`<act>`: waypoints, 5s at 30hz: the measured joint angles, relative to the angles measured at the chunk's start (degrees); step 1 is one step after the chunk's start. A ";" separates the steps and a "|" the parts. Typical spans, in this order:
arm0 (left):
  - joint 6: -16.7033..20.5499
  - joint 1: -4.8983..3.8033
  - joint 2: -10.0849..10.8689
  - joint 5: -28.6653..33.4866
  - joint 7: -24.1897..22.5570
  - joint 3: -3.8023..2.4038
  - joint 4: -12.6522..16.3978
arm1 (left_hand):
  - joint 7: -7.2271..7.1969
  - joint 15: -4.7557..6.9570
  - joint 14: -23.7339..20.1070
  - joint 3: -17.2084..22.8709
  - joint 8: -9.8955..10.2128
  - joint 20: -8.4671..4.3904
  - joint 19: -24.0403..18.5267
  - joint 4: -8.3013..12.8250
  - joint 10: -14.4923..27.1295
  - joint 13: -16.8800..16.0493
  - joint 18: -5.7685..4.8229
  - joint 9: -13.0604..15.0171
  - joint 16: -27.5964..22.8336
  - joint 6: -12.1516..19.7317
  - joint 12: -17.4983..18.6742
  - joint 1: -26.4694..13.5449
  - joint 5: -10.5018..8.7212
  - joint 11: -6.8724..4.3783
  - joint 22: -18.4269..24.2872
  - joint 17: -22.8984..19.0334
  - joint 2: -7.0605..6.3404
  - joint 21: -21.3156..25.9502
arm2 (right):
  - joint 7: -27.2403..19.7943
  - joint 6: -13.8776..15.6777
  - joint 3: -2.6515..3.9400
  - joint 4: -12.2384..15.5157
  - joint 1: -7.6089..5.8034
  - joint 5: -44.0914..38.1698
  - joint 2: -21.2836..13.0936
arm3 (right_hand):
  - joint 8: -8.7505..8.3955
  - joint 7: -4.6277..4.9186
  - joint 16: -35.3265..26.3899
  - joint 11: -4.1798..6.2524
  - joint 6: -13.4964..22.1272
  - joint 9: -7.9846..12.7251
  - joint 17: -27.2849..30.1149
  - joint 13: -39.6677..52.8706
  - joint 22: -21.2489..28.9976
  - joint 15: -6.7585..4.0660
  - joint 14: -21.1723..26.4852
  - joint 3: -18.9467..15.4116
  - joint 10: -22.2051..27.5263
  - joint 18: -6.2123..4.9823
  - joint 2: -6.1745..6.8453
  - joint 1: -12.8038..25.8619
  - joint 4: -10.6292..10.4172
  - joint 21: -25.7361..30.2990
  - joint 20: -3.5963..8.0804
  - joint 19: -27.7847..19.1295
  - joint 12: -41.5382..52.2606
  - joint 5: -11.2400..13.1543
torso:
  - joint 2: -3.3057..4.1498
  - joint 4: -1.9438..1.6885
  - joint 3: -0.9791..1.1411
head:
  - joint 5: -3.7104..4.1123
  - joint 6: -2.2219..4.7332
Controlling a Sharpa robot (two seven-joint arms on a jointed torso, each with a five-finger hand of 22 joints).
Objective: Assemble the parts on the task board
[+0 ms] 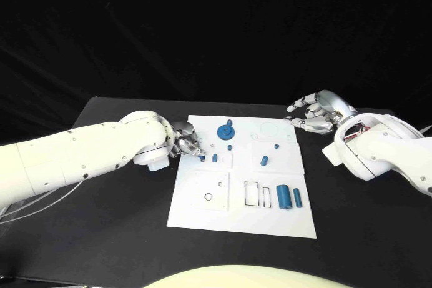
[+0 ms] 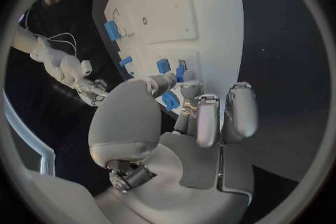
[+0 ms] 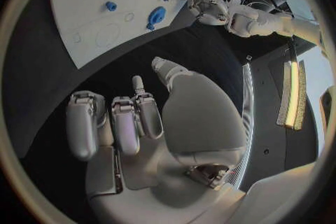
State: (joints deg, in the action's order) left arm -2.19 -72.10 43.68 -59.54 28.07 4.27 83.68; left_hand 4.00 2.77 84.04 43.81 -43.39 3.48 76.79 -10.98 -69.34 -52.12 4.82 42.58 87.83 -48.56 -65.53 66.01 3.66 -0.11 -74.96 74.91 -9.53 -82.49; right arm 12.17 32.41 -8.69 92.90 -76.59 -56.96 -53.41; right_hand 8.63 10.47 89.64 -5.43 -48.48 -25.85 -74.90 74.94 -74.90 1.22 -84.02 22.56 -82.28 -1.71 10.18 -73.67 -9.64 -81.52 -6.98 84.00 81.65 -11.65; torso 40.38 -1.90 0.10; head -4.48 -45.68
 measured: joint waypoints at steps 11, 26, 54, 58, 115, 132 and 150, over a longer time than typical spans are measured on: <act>-0.07 0.18 -0.34 -0.54 0.04 0.12 0.00 | 0.01 0.21 -0.21 2.37 0.09 0.00 0.00 2.36 0.00 -0.07 0.00 0.03 -0.01 0.00 0.00 -0.60 0.02 0.01 0.01 0.00 -0.59 0.01 | -0.02 0.00 0.00 0.03 0.02 0.00 -0.05 | 0.23 0.00 0.00 0.00 0.00 0.00 0.00 -0.01 -0.05 0.00 0.00 0.16 0.00 0.00 0.00 0.00 -0.16 0.00 0.00 0.00 0.00 0.00 | 0.00 -0.03 -0.03 | 0.06 -0.15; -0.31 0.22 -0.16 -1.22 0.07 0.19 0.39 | 0.09 0.34 -0.07 2.37 -0.08 0.01 0.40 2.36 -0.45 -0.47 -0.75 0.05 0.21 -0.30 -0.25 -0.89 0.48 -0.04 0.02 0.00 -0.29 -0.20 | -0.02 0.00 0.00 0.03 0.03 0.00 -0.13 | 0.23 0.00 0.00 0.00 0.00 0.00 0.00 -0.02 -0.04 0.00 0.00 0.16 0.00 0.00 0.00 0.00 -0.16 0.00 0.00 0.00 0.00 0.00 | -0.01 -0.02 -0.03 | 0.03 -0.31; -0.74 0.33 0.03 -1.43 0.07 0.22 0.26 | -0.14 0.62 -0.21 2.21 -0.31 -0.71 1.13 2.55 -2.57 -3.27 -0.91 0.31 0.65 -1.34 -2.15 -2.94 5.18 -0.51 0.03 0.00 -0.68 -0.92 | -0.05 0.00 0.00 0.02 0.08 0.00 -0.21 | 0.22 0.00 0.00 0.00 0.00 0.00 -0.04 -0.03 -0.02 0.00 0.00 0.16 0.00 0.00 0.00 0.00 -0.16 0.00 0.00 0.00 0.00 0.00 | -0.01 -0.02 -0.02 | -0.09 -0.58; -0.98 0.32 0.07 -1.48 0.08 0.22 0.25 | -0.33 0.64 -0.19 2.12 -0.32 -0.71 1.12 2.66 -3.02 -3.67 -0.91 0.32 0.88 -1.53 -2.53 -3.09 5.27 -0.66 0.03 0.00 -0.83 -0.92 | -0.05 0.00 0.00 0.02 0.09 0.00 -0.21 | 0.22 0.00 0.00 0.00 0.00 0.00 -0.04 -0.03 -0.01 0.00 0.00 0.16 0.00 0.00 0.00 0.00 -0.16 0.00 0.00 0.00 0.00 0.00 | -0.01 -0.01 -0.02 | -0.09 -0.55; -12.30 -3.15 -3.75 6.89 0.75 -0.36 -6.12 | -0.85 0.81 -0.01 2.53 -0.18 -0.70 1.53 3.66 -4.19 -5.86 -0.89 0.52 1.38 -2.70 -4.09 -4.03 7.66 -0.91 0.05 0.00 -1.77 -1.13 | -0.08 0.01 0.00 -0.10 0.13 0.00 0.06 | 0.22 0.00 0.00 0.00 0.00 0.00 -0.02 0.00 -0.04 0.00 0.00 0.15 0.00 0.00 0.00 0.00 -0.15 0.00 0.00 0.00 0.00 0.00 | 0.05 0.06 0.05 | -0.13 -0.64; -16.42 -3.77 -6.17 4.19 0.95 -0.07 -9.06 | -0.73 1.22 0.00 2.13 -0.17 -0.70 1.53 4.06 -4.53 -6.46 -0.89 0.49 1.55 -2.98 -4.34 -4.04 11.39 -1.19 0.05 0.00 -1.78 -1.10 | -0.08 0.03 0.00 -0.09 0.14 0.00 0.05 | 0.22 0.00 0.00 0.00 0.00 0.00 -0.01 -0.01 -0.03 0.00 0.00 0.15 0.00 0.00 0.00 0.00 -0.15 0.00 0.00 0.00 0.00 0.00 | -0.02 -0.03 -0.03 | -0.23 -0.90; -16.55 -3.80 -7.17 0.08 1.10 0.53 -9.53 | -0.64 1.22 0.00 1.97 -0.01 -0.91 1.73 4.22 -4.60 -6.55 -0.89 0.60 1.54 -3.07 -4.34 -4.07 11.67 -1.10 0.05 0.00 -1.81 -1.10 | -0.11 0.05 0.00 -0.05 0.14 -0.01 0.11 | 0.44 0.00 0.00 0.00 0.00 0.08 -0.01 -0.02 -0.02 0.00 0.00 0.31 0.00 0.00 0.23 0.23 -0.31 0.00 0.00 0.00 0.00 -0.23 | -0.01 -0.03 -0.07 | -0.40 -1.20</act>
State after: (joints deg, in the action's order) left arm -18.74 -75.90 36.51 -59.46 29.17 4.80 74.15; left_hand 3.36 3.99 84.04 45.79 -43.40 2.57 78.52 -6.76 -73.94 -58.66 3.93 43.19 89.38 -51.63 -69.87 61.94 15.33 -1.21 -74.91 74.90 -11.34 -83.59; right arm 12.06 32.46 -8.69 92.85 -76.46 -56.97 -53.30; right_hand 9.07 10.47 89.64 -5.43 -48.48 -25.77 -74.91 74.92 -74.92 1.22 -84.02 22.87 -82.28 -1.71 10.41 -73.44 -9.95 -81.52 -6.98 84.00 81.65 -11.88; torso 40.37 -1.92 0.03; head -4.88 -46.87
